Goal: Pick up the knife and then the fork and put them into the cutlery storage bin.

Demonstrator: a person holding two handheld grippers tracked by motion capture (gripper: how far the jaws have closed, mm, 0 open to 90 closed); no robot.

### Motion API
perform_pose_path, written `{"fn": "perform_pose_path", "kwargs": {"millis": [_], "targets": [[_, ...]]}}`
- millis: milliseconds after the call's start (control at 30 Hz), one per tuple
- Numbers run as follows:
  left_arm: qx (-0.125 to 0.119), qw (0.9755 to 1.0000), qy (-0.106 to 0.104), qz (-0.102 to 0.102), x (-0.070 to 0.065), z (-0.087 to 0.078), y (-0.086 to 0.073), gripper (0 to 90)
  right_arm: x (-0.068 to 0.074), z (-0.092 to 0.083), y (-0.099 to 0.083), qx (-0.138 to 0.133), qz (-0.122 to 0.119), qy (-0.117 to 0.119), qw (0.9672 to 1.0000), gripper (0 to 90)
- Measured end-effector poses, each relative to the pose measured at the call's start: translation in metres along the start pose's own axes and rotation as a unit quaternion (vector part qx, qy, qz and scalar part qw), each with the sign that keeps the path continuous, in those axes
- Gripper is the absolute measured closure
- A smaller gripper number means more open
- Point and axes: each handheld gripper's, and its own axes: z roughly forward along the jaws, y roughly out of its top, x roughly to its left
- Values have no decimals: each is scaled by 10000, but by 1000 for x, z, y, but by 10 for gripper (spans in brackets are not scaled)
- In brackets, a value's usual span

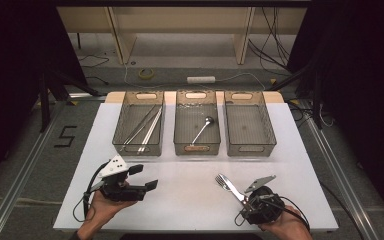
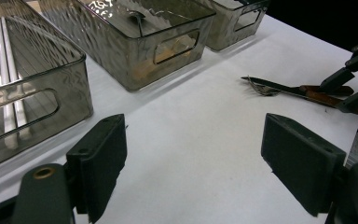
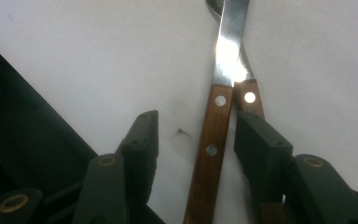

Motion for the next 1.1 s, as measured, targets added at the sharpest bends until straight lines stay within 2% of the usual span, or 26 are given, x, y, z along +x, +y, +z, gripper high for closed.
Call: {"fn": "perform_pose_path", "kwargs": {"millis": [200,367,533,733,967,1100], "targets": [[9,10000,0,11,0,0,0,218,-2,6,-1,137,59,-64,9999,598],[19,10000,-1,26,0,0,0,218,-3,8,-1,150,77,-152,9997,663],[20,10000,0,30,0,1,0,218,0,10,0,159,21,-344,9993,694],[17,10000,7,27,0,1,0,218,0,11,0,130,23,-379,9992,735],[15,10000,0,27,0,1,0,218,-4,10,-1,86,313,-304,9990,768],[11,10000,6,7,0,1,0,218,-6,10,-1,52,363,-273,9990,771]]}}
